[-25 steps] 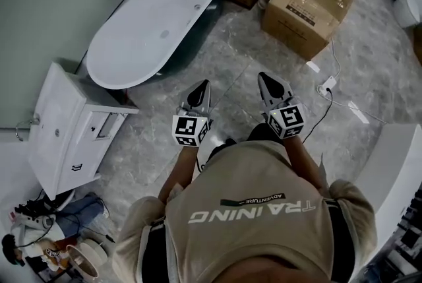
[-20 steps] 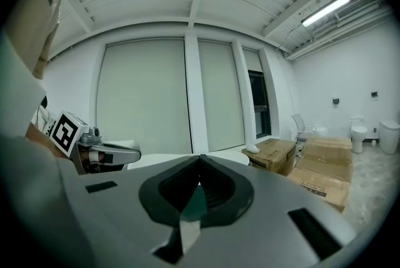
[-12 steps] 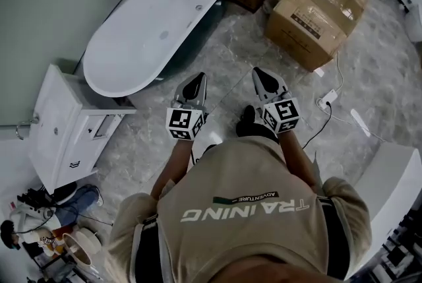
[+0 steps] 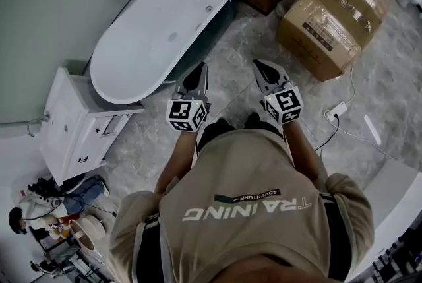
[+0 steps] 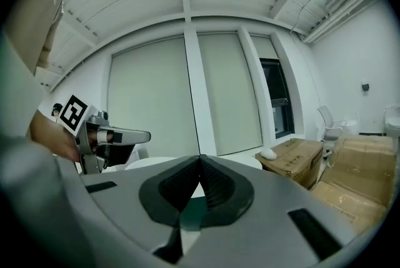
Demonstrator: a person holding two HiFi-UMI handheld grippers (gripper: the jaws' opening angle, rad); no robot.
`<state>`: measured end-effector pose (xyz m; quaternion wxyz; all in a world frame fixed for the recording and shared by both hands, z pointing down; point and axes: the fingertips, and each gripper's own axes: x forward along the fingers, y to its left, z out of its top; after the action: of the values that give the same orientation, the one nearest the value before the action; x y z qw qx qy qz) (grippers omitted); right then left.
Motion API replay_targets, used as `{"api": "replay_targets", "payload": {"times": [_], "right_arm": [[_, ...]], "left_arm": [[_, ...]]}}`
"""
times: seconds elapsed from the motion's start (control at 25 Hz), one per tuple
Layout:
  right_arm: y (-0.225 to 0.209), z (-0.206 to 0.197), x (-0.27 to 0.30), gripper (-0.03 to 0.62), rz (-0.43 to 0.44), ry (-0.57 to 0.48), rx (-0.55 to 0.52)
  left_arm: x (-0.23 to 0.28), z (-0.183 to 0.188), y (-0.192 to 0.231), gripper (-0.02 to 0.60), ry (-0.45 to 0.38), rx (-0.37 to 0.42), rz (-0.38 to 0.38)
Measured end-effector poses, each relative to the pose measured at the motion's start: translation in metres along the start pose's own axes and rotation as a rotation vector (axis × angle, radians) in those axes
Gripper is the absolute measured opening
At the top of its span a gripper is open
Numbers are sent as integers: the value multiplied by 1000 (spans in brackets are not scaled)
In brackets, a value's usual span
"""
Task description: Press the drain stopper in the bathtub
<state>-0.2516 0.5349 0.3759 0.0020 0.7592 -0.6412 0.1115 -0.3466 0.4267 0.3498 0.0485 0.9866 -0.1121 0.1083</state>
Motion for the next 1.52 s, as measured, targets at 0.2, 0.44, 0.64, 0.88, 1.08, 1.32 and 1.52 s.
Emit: {"api": "replay_targets", "payload": {"times": [0.2,0.44,0.64,0.88,1.08,1.32,1.52], "right_arm": [[-22,-6,28,9,7,26,36],[-44,2,81,9,6,55,10],[-69,33,135,8,-9,57,-18],[-94,59,200,8,-28,61,-47],[-123,65,232,8,-69,79,-51],[-170,61,259,9,-81,91,13],[-227,65,302,8,-33,64,98]], "left_arm": [[31,-2,16,2,20,16,-5],[83,-11,64,2,27,-46,-2],[142,12,102,2,-5,-19,-48],[192,30,150,2,-18,24,-93],[223,33,189,2,-17,-4,-82],[272,33,207,2,12,-64,-63],[328,53,224,2,-4,-37,5]]}}
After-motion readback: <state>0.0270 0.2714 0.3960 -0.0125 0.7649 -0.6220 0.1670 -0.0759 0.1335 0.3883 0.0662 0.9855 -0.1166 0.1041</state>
